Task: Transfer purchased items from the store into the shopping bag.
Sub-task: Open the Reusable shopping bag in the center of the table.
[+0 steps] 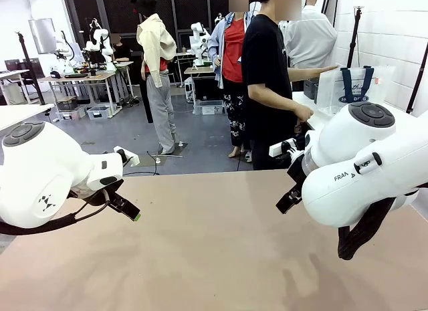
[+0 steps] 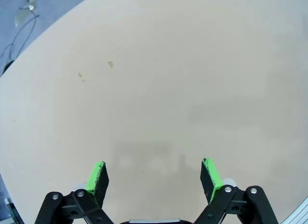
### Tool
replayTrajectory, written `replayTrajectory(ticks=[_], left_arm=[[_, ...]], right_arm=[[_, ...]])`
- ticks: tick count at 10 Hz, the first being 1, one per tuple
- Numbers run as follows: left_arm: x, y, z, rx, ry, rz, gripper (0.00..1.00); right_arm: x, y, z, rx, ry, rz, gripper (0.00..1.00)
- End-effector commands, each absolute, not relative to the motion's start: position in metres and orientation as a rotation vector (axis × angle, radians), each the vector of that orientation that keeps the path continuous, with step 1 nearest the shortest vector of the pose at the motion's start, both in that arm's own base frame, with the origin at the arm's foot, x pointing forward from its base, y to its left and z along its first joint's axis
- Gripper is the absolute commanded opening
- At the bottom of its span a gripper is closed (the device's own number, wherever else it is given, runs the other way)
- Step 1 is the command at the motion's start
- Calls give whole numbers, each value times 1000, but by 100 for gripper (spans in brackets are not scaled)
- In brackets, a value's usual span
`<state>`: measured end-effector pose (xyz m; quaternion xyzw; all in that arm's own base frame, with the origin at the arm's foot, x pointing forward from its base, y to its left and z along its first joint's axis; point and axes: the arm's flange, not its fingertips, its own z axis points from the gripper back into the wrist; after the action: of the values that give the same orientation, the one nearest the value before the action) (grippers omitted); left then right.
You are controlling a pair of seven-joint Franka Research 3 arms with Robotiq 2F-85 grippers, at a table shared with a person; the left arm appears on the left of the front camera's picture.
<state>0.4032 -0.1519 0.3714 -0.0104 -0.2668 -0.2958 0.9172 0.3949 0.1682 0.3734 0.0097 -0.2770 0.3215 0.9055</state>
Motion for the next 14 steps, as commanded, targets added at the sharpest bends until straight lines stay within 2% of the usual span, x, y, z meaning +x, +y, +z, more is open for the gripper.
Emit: replayTrajectory(ticks=[1,14], left_arm=[[404,-151,371,-21,-549,-606,100],[404,-151,371,-21,-549,-606,100]], right_arm=[[395,168,373,21,-572,664,100],[395,168,373,21,-572,664,100]])
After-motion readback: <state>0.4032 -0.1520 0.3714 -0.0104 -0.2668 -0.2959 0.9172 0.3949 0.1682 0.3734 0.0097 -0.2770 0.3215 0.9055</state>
